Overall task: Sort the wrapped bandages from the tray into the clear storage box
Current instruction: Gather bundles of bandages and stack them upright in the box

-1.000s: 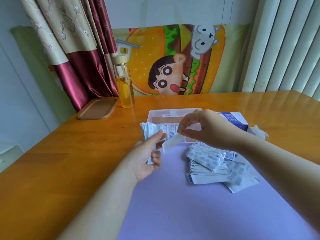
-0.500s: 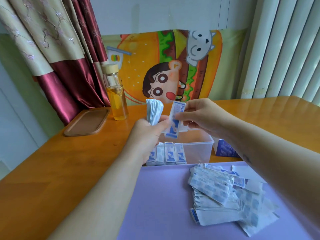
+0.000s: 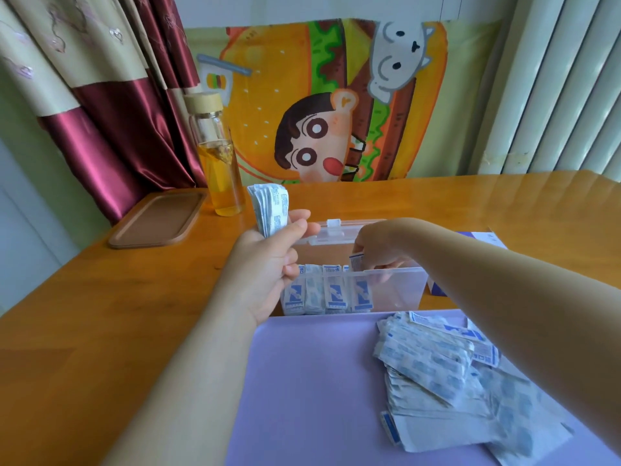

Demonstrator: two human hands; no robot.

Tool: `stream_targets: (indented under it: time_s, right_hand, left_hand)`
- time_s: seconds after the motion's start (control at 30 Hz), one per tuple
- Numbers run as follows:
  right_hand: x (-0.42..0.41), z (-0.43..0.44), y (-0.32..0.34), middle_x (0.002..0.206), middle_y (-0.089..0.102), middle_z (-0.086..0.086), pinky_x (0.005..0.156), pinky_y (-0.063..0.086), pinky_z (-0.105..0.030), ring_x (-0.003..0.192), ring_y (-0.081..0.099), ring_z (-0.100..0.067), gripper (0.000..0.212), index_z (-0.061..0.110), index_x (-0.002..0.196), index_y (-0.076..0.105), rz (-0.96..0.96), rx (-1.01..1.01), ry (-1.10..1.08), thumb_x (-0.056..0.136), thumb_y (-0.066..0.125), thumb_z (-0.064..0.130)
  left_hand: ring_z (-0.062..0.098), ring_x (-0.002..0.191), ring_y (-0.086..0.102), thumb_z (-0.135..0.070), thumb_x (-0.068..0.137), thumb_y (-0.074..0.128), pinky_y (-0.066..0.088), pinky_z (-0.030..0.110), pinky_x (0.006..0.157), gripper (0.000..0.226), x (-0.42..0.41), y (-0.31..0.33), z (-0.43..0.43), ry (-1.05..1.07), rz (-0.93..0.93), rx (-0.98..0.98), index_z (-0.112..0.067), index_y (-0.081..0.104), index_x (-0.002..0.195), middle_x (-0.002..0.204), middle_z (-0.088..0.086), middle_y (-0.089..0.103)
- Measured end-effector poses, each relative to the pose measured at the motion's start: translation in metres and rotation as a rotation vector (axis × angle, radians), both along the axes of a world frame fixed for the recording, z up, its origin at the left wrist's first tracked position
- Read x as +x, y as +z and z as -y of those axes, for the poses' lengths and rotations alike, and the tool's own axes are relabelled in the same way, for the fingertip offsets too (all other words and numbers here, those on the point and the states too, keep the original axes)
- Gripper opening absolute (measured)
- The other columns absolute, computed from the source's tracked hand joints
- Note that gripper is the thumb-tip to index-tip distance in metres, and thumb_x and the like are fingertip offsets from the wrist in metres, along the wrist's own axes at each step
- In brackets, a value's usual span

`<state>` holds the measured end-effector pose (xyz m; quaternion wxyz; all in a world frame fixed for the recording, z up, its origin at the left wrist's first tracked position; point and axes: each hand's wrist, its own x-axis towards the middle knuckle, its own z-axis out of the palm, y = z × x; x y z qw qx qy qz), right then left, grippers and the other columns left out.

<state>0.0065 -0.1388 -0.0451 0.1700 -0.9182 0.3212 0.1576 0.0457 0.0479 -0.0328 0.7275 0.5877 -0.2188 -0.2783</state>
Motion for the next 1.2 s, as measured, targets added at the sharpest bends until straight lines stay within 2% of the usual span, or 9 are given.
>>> stream_targets:
  time_s: [0.1, 0.23, 0.4, 0.6, 0.67, 0.77, 0.87, 1.0, 1.2]
  right_hand:
    - [0.001, -0.002, -0.003, 0.11, 0.067, -0.005, 0.077, 0.053, -0.028, 0.087, 0.062, -0.018, 0.032, 0.012, 0.118, 0.062, -0.043, -0.152, 0.067, 0.087, 0.058, 0.021]
    - [0.001, -0.001, -0.006, 0.112, 0.064, 0.001, 0.093, 0.05, -0.034, 0.099, 0.06, -0.018, 0.047, 0.017, 0.119, 0.061, -0.092, -0.271, 0.103, 0.076, 0.074, 0.032]
    - [-0.001, -0.001, -0.003, 0.118, 0.062, -0.003, 0.088, 0.054, -0.029, 0.097, 0.064, -0.017, 0.049, 0.012, 0.125, 0.056, -0.04, -0.101, 0.041, 0.082, 0.071, 0.029]
    - [-0.005, -0.003, 0.002, 0.117, 0.063, -0.014, 0.074, 0.051, -0.03, 0.103, 0.063, -0.028, 0.031, 0.002, 0.12, 0.057, 0.073, 0.012, -0.022, 0.091, 0.054, 0.01]
    - [-0.009, -0.007, 0.009, 0.109, 0.067, -0.015, 0.064, 0.054, -0.026, 0.084, 0.069, -0.023, 0.031, 0.001, 0.124, 0.054, 0.124, 0.133, -0.089, 0.094, 0.049, 0.008]
    - [-0.022, -0.015, 0.03, 0.1, 0.069, -0.005, 0.051, 0.048, -0.018, 0.061, 0.06, -0.009, 0.029, 0.006, 0.124, 0.054, 0.425, 0.089, -0.04, 0.097, 0.047, 0.012]
    - [-0.051, -0.037, 0.05, 0.106, 0.066, -0.002, 0.065, 0.049, -0.026, 0.069, 0.058, -0.011, 0.032, 0.016, 0.126, 0.052, 0.849, 0.299, 0.11, 0.095, 0.051, 0.016]
    - [-0.089, -0.065, 0.05, 0.093, 0.06, -0.026, 0.066, 0.042, -0.035, 0.066, 0.054, -0.023, 0.039, 0.018, 0.129, 0.048, 0.662, 0.671, 0.249, 0.092, 0.046, 0.006]
    - [-0.122, -0.082, 0.054, 0.078, 0.071, -0.006, 0.067, 0.055, -0.031, 0.066, 0.066, -0.02, 0.015, 0.016, 0.093, 0.067, 0.651, 0.407, 0.461, 0.087, 0.062, 0.003]
  left_hand:
    - [0.003, 0.05, 0.03, -0.016, 0.093, 0.055, 0.031, 0.013, 0.048, 0.009, 0.001, 0.001, -0.001, -0.005, -0.01, 0.003, -0.02, 0.063, 0.095, 0.074, -0.009, 0.071]
    - [0.004, 0.052, 0.031, -0.016, 0.093, 0.055, 0.032, 0.013, 0.047, 0.009, -0.001, 0.001, -0.001, -0.004, -0.017, 0.004, -0.02, 0.063, 0.096, 0.074, -0.009, 0.071]
    - [0.004, 0.051, 0.029, -0.013, 0.093, 0.054, 0.03, 0.012, 0.045, 0.01, -0.003, 0.002, -0.001, -0.009, -0.067, -0.015, -0.017, 0.063, 0.097, 0.072, -0.008, 0.071]
    - [0.003, 0.05, 0.03, -0.013, 0.094, 0.053, 0.03, 0.012, 0.046, 0.011, -0.005, 0.005, -0.001, -0.022, -0.09, 0.006, -0.017, 0.063, 0.096, 0.068, -0.009, 0.07]
    - [0.003, 0.048, 0.031, -0.012, 0.094, 0.052, 0.03, 0.012, 0.044, 0.013, -0.007, 0.005, -0.001, -0.043, -0.125, 0.01, -0.016, 0.064, 0.095, 0.066, -0.008, 0.068]
    - [0.003, 0.045, 0.032, -0.011, 0.094, 0.052, 0.031, 0.012, 0.042, 0.013, -0.012, 0.003, -0.002, -0.103, -0.219, 0.023, -0.013, 0.065, 0.091, 0.064, -0.005, 0.064]
    - [0.003, 0.043, 0.033, -0.011, 0.091, 0.055, 0.032, 0.012, 0.041, 0.011, -0.024, 0.001, -0.006, -0.228, -0.259, 0.076, -0.011, 0.066, 0.094, 0.065, -0.003, 0.059]
    - [0.004, 0.048, 0.035, -0.024, 0.083, 0.062, 0.035, 0.014, 0.046, 0.01, -0.045, -0.001, -0.021, -0.538, -0.141, 0.217, -0.02, 0.07, 0.088, 0.073, -0.004, 0.057]
    - [0.005, 0.059, 0.048, -0.035, 0.078, 0.062, 0.041, 0.018, 0.052, 0.018, -0.065, -0.004, -0.043, -0.648, 0.04, 0.375, -0.022, 0.067, 0.089, 0.076, -0.007, 0.058]
